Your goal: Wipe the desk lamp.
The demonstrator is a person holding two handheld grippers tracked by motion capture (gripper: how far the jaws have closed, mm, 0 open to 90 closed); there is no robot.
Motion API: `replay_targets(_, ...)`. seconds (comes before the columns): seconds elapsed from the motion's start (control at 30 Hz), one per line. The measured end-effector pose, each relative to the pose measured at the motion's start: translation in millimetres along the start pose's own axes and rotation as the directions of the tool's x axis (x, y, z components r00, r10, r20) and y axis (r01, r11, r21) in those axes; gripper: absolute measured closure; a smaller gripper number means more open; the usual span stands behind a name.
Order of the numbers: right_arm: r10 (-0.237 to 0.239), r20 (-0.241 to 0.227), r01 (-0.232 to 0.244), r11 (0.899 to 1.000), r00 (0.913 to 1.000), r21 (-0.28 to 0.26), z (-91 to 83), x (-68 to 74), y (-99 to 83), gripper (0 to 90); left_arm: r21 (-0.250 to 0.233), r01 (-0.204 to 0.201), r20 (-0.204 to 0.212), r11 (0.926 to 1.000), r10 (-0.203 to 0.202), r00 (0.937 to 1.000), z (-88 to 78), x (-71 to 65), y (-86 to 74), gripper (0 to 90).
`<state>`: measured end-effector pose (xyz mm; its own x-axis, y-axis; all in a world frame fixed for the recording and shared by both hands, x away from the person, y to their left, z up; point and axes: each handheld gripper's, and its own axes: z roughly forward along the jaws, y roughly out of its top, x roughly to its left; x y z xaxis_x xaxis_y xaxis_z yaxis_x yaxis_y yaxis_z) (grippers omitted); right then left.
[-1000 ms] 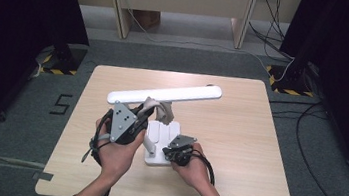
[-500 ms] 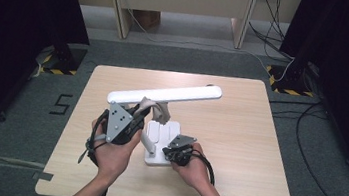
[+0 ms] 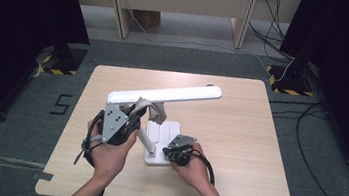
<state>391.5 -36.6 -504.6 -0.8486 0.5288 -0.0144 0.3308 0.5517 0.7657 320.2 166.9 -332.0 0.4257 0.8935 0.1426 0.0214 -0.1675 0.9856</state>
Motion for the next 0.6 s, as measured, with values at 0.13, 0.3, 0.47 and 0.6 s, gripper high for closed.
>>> replay_targets(0.13,0.002,0.002,-0.002,1.0,1.0,0.003,0.1,0.6,0.4,90.0,-0.002,0.006,-0.007,1.0,-0.006,1.0,-1.9,1.3,-0.8,80.6)
replay_targets(0.3,0.001,-0.001,-0.001,1.0,1.0,0.007,0.3,0.6,0.8,90.0,-0.004,0.012,-0.019,0.9999,-0.012,0.9997,-5.0,4.1,-2.0,80.7)
replay_targets(0.47,0.002,-0.002,-0.002,1.0,1.0,0.008,0.3,0.7,1.0,90.0,-0.004,0.016,-0.028,0.9999,-0.016,0.9995,-8.1,5.6,-3.2,80.7)
replay_targets(0.6,-0.002,0.001,0.002,1.0,1.0,0.008,0.4,0.5,1.2,90.0,-0.005,0.022,-0.03,0.9997,-0.022,0.9993,-9.8,5.5,-3.4,80.7)
